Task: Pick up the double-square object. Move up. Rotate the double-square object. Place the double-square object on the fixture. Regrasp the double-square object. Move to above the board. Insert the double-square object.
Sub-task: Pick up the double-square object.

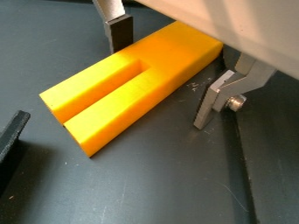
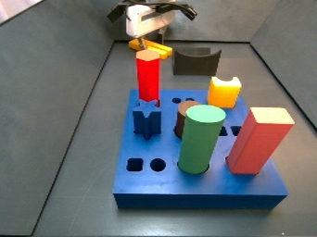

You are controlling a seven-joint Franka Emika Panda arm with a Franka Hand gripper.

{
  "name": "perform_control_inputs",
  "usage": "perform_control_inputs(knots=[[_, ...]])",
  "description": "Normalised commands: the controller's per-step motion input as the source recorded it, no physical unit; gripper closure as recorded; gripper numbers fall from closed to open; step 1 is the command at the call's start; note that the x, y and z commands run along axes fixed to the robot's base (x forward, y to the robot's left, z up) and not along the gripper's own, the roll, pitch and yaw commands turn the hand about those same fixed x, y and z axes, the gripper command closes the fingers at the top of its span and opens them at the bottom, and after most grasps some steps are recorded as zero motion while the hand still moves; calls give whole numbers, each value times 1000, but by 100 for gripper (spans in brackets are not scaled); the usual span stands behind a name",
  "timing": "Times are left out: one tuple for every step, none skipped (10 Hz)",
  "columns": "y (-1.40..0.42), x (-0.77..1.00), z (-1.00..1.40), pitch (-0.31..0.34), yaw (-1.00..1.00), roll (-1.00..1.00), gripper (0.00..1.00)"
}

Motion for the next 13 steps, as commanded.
perform_control_inputs(knots=[[0, 0, -86, -11, 0, -29, 0], [0, -11, -23, -27, 0, 0, 0], [0, 0, 0, 0, 0, 0, 0], [0, 0, 0, 0, 0, 0, 100], [0, 0, 0, 0, 0, 0, 100], [0, 0, 0, 0, 0, 0, 100], [0, 0, 0, 0, 0, 0, 100], [0, 0, 0, 0, 0, 0, 100], [0, 0, 0, 0, 0, 0, 100], [0, 0, 0, 0, 0, 0, 100], [0, 0, 0, 0, 0, 0, 100], [0, 0, 0, 0, 0, 0, 100], [0, 0, 0, 0, 0, 0, 100]])
